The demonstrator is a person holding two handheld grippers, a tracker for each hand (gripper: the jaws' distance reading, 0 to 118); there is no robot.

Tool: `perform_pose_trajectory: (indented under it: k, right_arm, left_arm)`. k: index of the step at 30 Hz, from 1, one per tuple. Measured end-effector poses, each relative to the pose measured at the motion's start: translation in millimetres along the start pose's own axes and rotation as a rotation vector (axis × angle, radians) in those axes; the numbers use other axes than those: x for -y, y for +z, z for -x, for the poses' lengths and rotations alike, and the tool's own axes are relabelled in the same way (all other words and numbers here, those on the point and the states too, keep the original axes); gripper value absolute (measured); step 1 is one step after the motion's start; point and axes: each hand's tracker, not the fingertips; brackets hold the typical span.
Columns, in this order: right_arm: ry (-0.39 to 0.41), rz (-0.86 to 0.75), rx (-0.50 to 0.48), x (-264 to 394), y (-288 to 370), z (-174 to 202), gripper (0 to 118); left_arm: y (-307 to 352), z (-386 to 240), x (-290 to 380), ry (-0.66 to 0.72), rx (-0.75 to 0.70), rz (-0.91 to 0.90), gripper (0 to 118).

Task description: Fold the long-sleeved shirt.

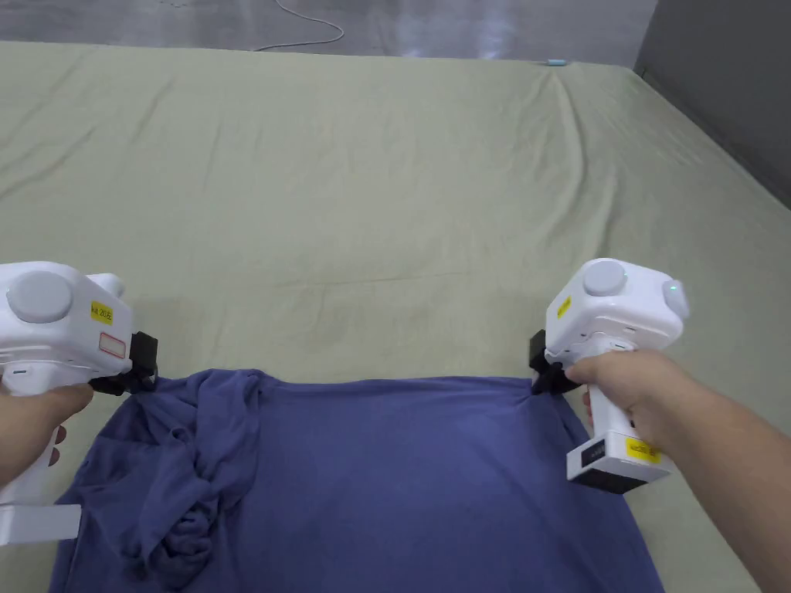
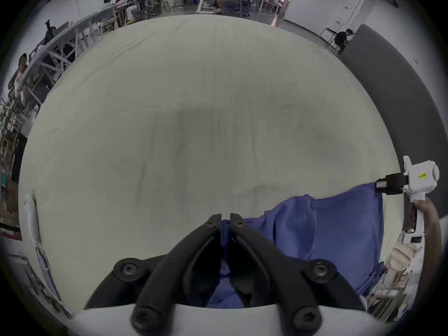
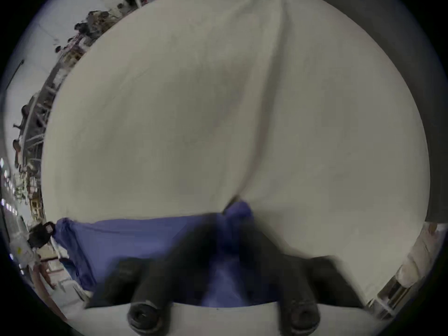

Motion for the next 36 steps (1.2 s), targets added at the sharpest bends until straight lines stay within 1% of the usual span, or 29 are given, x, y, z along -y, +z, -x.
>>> perform_pose_trajectory:
  k: [1, 2, 3, 4, 6, 9, 11, 14, 18, 20, 22, 23, 24, 26, 27, 28, 30, 31, 32, 33, 34, 35, 36]
  right_arm:
    - [-0.016, -0.005, 0.004, -5, 4, -6, 0]
    - [0.041, -0.033, 0.004, -5, 14, -8, 0]
    - [0.085, -0.037, -0.026, -1, 24, -9, 0]
    - [0.095, -0.060, -0.053, 4, 37, -12, 0]
    - [0.174, -0.150, -0.061, 42, 73, -9, 0]
    - [0.267, -0.223, -0.058, 100, 113, -19, 0]
    - [0.311, -0.228, -0.052, 139, 128, -29, 0]
    - [0.365, -0.217, -0.014, 203, 134, -45, 0]
    - [0.397, -0.115, 0.035, 266, 115, -69, 0]
    - [0.396, -0.043, 0.028, 284, 94, -76, 0]
    - [0.468, -0.005, 0.063, 296, 72, -74, 0]
    - [0.488, 0.006, 0.088, 299, 61, -73, 0]
    - [0.482, 0.023, 0.091, 300, 50, -72, 0]
    - [0.463, 0.010, 0.083, 297, 39, -77, 0]
    - [0.465, 0.010, 0.087, 294, 38, -75, 0]
    - [0.463, 0.018, 0.090, 291, 39, -74, 1]
    - [0.449, 0.041, 0.090, 286, 42, -74, 1]
    - [0.445, 0.054, 0.086, 283, 44, -75, 5]
    - [0.469, 0.068, 0.090, 279, 53, -77, 10]
    - [0.464, 0.067, 0.062, 275, 71, -80, 21]
    - [0.435, 0.040, 0.037, 273, 87, -81, 59]
    - [0.399, -0.020, 0.044, 271, 109, -81, 91]
    - [0.388, -0.100, 0.036, 269, 135, -79, 109]
  left_arm:
    - [2, 1, 1, 0.008, 0.016, 0.001, 0]
    - [7, 4, 3, 0.020, 0.036, 0.003, 0]
    - [14, 4, 5, 0.023, 0.055, -0.003, 0]
    - [22, 4, 9, 0.020, 0.075, -0.013, 0]
    - [47, 5, 22, -0.005, 0.116, -0.032, 0]
    - [87, 1, 54, -0.089, 0.139, -0.054, 0]
    - [106, 4, 79, -0.124, 0.129, -0.047, 0]
    - [123, 11, 129, -0.133, 0.138, 0.002, 0]
    - [123, 21, 199, -0.109, 0.140, 0.106, 0]
    - [110, 25, 228, -0.105, 0.119, 0.179, 0]
    - [90, 30, 253, -0.094, 0.089, 0.241, 0]
    - [79, 33, 262, -0.078, 0.086, 0.285, 0]
    - [70, 33, 271, -0.079, 0.084, 0.314, 0]
    - [64, 38, 276, -0.076, 0.079, 0.275, 0]
    - [65, 42, 273, -0.012, 0.097, 0.245, 0]
    - [65, 44, 272, 0.028, 0.104, 0.258, 0]
    - [67, 43, 269, 0.018, 0.097, 0.257, 0]
    - [68, 40, 267, 0.014, 0.090, 0.258, 0]
    - [78, 38, 264, 0.005, 0.068, 0.255, 8]
    - [93, 36, 258, -0.019, 0.022, 0.194, 30]
    - [110, 33, 255, -0.029, 0.008, 0.141, 76]
    - [133, 31, 250, -0.047, 0.005, 0.060, 100]
    - [154, 29, 246, -0.027, 0.033, -0.030, 110]
